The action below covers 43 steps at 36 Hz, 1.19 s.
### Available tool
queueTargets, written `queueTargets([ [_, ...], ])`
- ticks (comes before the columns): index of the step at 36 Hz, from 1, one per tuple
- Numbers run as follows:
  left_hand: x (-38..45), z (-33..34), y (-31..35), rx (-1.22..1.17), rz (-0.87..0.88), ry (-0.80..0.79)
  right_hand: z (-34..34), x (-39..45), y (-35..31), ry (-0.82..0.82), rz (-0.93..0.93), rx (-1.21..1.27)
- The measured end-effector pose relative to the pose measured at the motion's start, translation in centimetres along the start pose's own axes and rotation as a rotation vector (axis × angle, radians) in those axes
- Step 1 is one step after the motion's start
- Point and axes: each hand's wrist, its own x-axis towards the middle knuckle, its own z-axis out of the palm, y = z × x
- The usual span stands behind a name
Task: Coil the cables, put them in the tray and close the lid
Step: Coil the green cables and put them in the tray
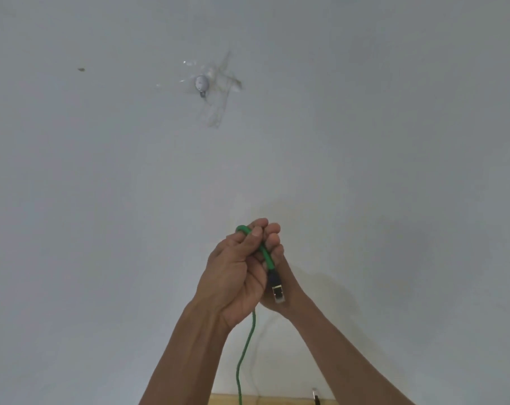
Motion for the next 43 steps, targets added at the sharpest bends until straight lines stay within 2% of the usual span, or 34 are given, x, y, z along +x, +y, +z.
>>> queueTargets([
  [1,0.4,0.1,0.0,-0.007,0.015,-0.004,0.1,-0.1,-0.1,-0.004,0.049,0.166],
  [2,0.7,0.1,0.1,-0.006,0.029,-0.01,0.4,-0.2,-0.1,-0.014,0.095,0.132],
  [3,1.1,0.1,0.2,0.004,0.04,-0.018,0.4,-0.6,-0.1,-0.073,0.111,-0.063],
  [4,1.5,0.1,0.3,0.019,0.052,-0.028,0.5,-0.3,-0.3,0.005,0.18,-0.182],
  [6,2.4,-0.1,0.5,0.062,0.081,-0.037,0.4,-0.7,0.4,0.113,0.261,-0.245],
  [9,3.7,-0.1,0.9,0.158,0.168,-0.042,0.7,-1.1,1.2,0.108,0.353,-0.315],
  [12,4.9,-0.1,1.7,0.294,0.251,-0.038,0.9,-1.5,1.1,0.179,0.329,-0.324],
  [15,5.9,-0.7,2.1,0.552,0.322,-0.026,0.8,-1.8,0.6,0.31,0.225,-0.373],
  [19,6.2,-1.6,2.2,0.755,0.367,-0.078,0.4,-1.8,0.1,0.33,0.188,-0.549],
  [22,6.2,-1.9,2.0,0.859,0.403,-0.109,-0.1,-1.9,-0.1,0.323,0.225,-0.583],
  [27,6.7,-2.3,1.3,0.898,0.467,-0.11,-0.5,-1.8,-0.3,0.284,0.311,-0.604],
  [31,7.2,-2.0,0.7,0.767,0.475,-0.05,0.5,-1.8,0.3,0.281,0.381,-0.638],
  [34,7.5,-2.0,0.4,0.773,0.463,-0.039,0.9,-1.9,0.6,0.295,0.377,-0.69],
  [38,7.4,-2.9,1.2,0.832,0.368,-0.127,-0.1,-1.7,-0.3,0.355,0.315,-0.902],
  [43,6.9,-3.1,1.8,0.957,0.33,-0.247,-1.3,-0.8,-1.2,0.267,0.236,-1.083],
])
